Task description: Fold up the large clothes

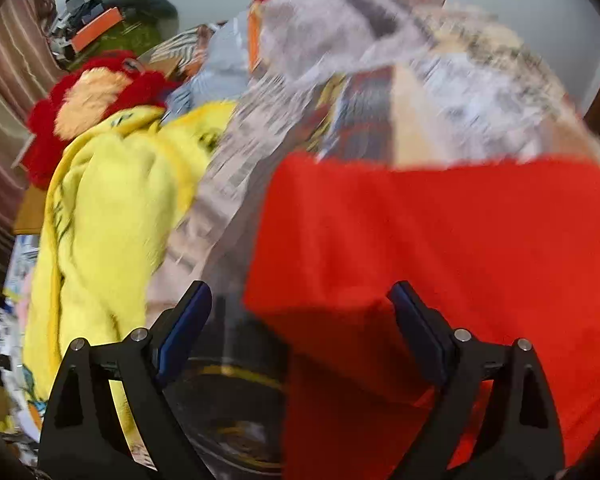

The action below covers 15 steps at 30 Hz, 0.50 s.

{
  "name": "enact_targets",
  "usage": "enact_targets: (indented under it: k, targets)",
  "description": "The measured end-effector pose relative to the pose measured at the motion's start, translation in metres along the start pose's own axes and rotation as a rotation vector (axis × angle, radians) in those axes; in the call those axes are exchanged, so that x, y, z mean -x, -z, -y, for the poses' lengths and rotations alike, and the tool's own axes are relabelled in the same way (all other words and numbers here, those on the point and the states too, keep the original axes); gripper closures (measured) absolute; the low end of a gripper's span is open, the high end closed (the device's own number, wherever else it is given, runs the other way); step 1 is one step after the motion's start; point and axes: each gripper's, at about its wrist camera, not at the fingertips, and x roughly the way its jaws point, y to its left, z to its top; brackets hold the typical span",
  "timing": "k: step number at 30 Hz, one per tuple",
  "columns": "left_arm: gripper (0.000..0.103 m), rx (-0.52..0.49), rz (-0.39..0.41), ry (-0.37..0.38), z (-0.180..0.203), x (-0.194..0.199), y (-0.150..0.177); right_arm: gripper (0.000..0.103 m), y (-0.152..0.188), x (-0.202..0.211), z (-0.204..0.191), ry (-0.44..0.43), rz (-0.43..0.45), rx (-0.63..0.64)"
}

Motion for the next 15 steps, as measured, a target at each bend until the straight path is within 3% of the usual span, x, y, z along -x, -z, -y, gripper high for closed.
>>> enact_targets:
  k: [2, 6, 9, 15]
  targets:
    - [0.012, 0.002, 0.0, -0.018, -0.012, -0.002, 0.014, 0.034, 0.005, 0.003, 0.013, 0.0, 0.008, -0.028]
    - [0.011, 0.072, 0.008, 0.023, -0.039, 0.006, 0.032, 0.032, 0.019, 0.009, 0.044, 0.02, 0.0, -0.109]
    - [0.011, 0.109, 0.004, 0.036, -0.05, 0.016, 0.04, 0.032, 0.029, 0.012, 0.06, 0.106, -0.032, -0.168]
    - [0.012, 0.085, 0.045, 0.052, -0.037, 0.055, 0.038, 0.032, 0.037, 0.06, 0.063, 0.061, 0.031, -0.221]
